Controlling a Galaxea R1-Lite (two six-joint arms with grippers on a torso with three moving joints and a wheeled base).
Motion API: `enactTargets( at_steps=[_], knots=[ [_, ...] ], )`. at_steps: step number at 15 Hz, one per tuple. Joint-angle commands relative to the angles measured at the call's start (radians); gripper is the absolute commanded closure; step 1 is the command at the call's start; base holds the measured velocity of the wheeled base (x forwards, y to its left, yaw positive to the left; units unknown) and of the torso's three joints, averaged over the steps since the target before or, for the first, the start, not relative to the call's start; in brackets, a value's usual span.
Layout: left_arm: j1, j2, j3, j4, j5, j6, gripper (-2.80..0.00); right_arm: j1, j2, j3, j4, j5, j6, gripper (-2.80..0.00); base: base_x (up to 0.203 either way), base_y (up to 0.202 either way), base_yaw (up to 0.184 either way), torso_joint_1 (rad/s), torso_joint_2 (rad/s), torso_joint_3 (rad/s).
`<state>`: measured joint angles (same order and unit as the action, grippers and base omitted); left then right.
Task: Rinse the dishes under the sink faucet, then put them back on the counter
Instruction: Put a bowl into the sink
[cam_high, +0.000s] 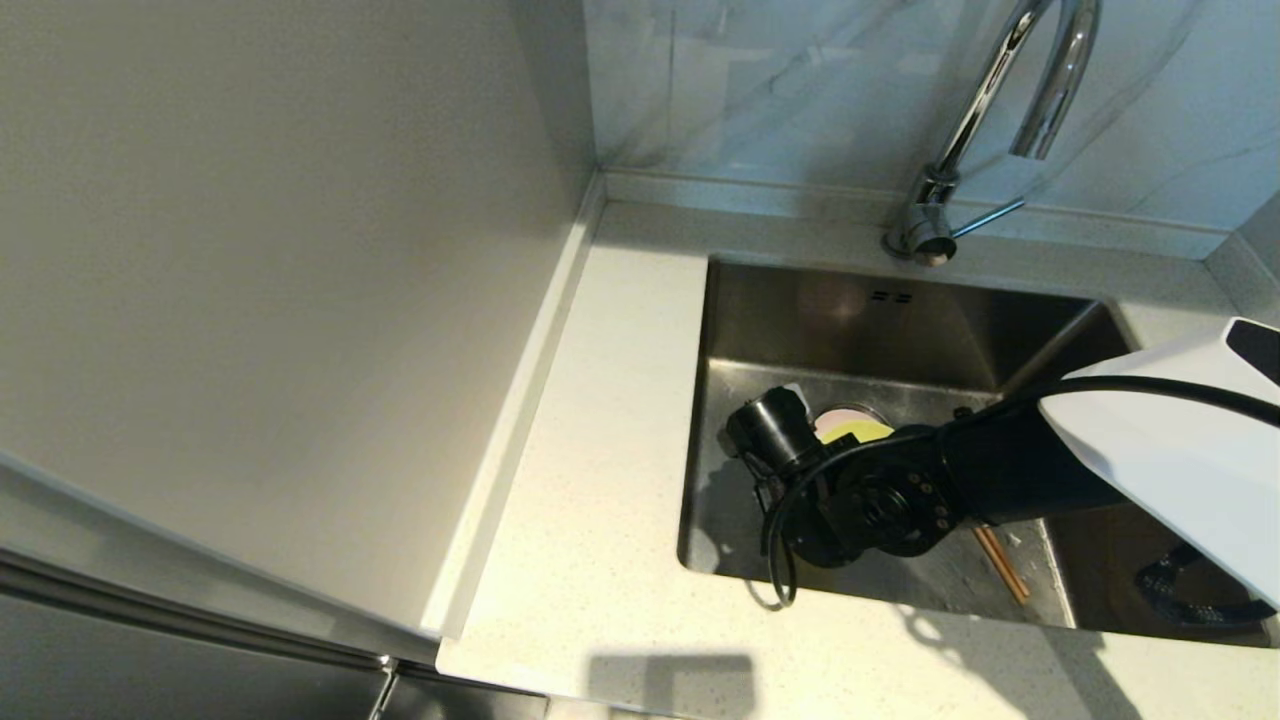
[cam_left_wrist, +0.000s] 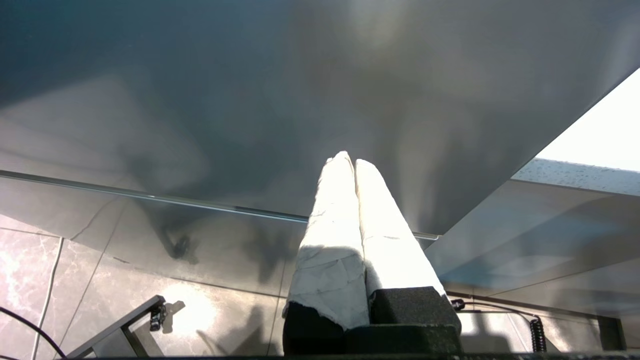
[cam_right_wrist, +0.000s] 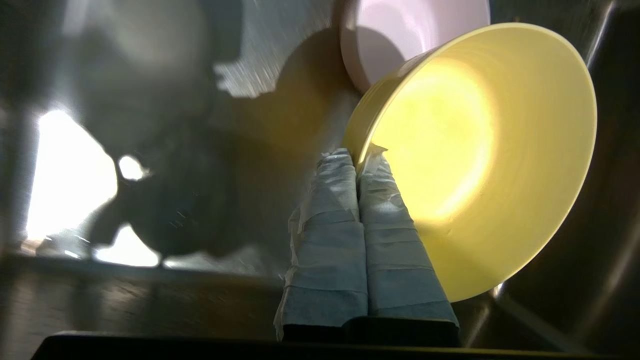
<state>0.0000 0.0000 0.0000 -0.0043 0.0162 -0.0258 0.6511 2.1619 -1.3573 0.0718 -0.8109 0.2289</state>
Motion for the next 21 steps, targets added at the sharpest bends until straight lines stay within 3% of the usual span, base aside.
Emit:
enactTargets(
  at_steps=[1,9,12,21],
  knots=[
    [0.000,-0.003,0.000,0.000,0.001,0.000,0.00,0.019,0.006,-0.061,0.007,-0.014,-0.012,0.00,0.000,0.000,0.000,0.000,0.00,0.000],
    [0.000,-0.003,0.000,0.000,0.001,0.000,0.00,0.038,0.056,-0.202,0.011,-0.023,-0.076,0.00,0.000,0.000,0.000,0.000,0.00,0.000],
    [0.000,-0.003,0.000,0.000,0.001,0.000,0.00,0.037,0.084,-0.265,0.002,-0.067,-0.097,0.00,0.000,0.000,0.000,0.000,0.00,0.000],
    [0.000,-0.003,0.000,0.000,0.001,0.000,0.00,0.038,0.195,-0.451,0.000,-0.067,-0.156,0.00,0.000,0.000,0.000,0.000,0.00,0.000]
  ],
)
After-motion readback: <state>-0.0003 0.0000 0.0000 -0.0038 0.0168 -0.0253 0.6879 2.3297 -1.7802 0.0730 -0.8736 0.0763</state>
